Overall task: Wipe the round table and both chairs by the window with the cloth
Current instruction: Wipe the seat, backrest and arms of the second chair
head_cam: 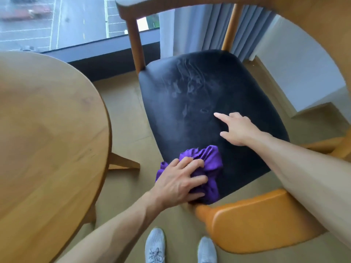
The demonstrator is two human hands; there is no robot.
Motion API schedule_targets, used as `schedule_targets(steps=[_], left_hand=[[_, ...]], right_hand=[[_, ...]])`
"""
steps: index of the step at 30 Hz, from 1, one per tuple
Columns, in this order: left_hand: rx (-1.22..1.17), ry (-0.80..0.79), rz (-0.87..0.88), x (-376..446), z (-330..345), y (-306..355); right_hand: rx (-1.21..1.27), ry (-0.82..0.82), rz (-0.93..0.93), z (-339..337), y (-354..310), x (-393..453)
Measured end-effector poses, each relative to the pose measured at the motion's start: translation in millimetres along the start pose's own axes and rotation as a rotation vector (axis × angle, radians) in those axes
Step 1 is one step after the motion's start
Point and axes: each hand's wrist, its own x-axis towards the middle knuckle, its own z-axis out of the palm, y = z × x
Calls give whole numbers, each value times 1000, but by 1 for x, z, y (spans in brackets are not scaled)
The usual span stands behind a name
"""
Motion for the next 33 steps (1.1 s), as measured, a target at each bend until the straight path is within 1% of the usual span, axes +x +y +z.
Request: schedule_targets(steps=[3, 7, 8, 10, 11, 12, 13, 15, 17, 18, 20, 21, 22, 23, 24, 25, 26, 28, 29, 31, 33], left_hand=[[12, 167, -286, -9, 0, -20], [61, 265, -342, 8, 5, -35], [64, 295, -411, 15, 3, -43], [52, 360, -658, 34, -5, -59], [47, 365, -786, 45, -10, -68], [56, 346, -874, 55, -12, -74], [68, 320, -926, 62, -13, -74], [46, 309, -976, 68, -12, -60], [14, 328, -950, 65, -11, -34], [8, 317, -875, 62, -8, -19], [-12, 238, -592, 55, 0, 4], [-9, 183, -440, 54, 1, 6], [-1, 144, -330, 56, -2, 0], [25, 125, -274, 61, -7, -14], [60, 124, -277, 70, -13, -34], [94, 145, -337, 83, -21, -57], [122, 181, -450, 96, -31, -86], [179, 191, -754, 122, -51, -147], [190, 182, -875, 131, -59, -172], [164, 181, -1044, 147, -65, -195], [145, 208, -1143, 162, -59, -185]], right_hand=[[-41, -11, 10, 4, -6, -2], [-69, -4, 14, 2, -7, -3], [-73, -7, 13, 2, -7, -3], [-86, -12, 13, 4, -8, -3], [-91, -8, 16, 4, -9, -2], [-92, -3, 21, 4, -9, -2], [-92, -1, 24, 4, -9, -2], [-82, 0, 28, 4, -10, -2], [-78, 10, 34, 5, -11, -3], [-73, 18, 35, 5, -12, -4], [-61, 41, 38, 6, -14, -5], [-62, 52, 42, 6, -15, -5], [-66, 60, 45, 6, -16, -6], [-67, 66, 46, 7, -17, -7], [-68, 70, 50, 7, -17, -7], [-71, 72, 56, 8, -17, -7], [-76, 73, 60, 9, -16, -7], [-73, 76, 60, 10, -15, -6], [-68, 79, 59, 12, -16, -6], [-71, 85, 62, 13, -16, -6], [-76, 83, 66, 13, -17, -6]])
